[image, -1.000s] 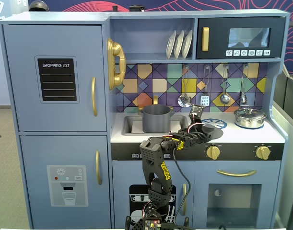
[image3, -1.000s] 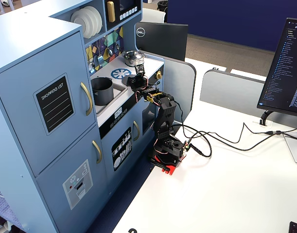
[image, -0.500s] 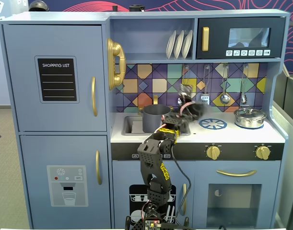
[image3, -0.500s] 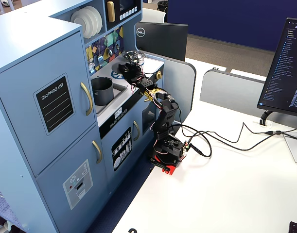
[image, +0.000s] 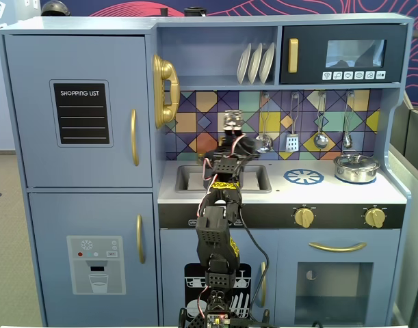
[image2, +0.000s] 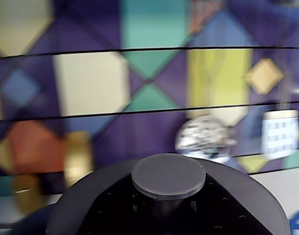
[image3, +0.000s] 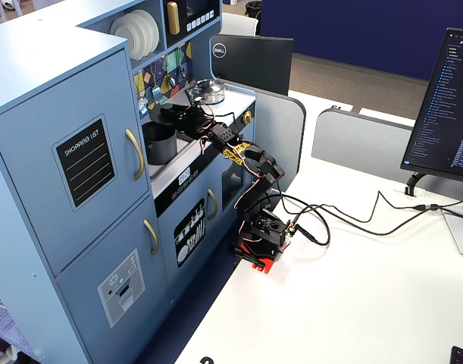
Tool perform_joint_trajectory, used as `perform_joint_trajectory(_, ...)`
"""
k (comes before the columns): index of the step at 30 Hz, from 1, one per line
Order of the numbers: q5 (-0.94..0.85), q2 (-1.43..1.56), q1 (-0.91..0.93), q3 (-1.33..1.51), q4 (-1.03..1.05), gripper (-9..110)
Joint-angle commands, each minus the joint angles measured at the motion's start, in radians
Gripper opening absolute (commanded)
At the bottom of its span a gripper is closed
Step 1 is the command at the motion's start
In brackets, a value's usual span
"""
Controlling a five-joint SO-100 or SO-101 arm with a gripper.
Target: Pick up the lid from the counter and put it on the gray recipient
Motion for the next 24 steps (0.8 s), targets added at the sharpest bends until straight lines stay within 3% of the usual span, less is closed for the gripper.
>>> perform_joint_trajectory(1,0.0,0.078,-0.049,-0.005,0.003,0)
perform_joint_trajectory(24,0.028,0.009,-0.129,0.075,-0.08,0)
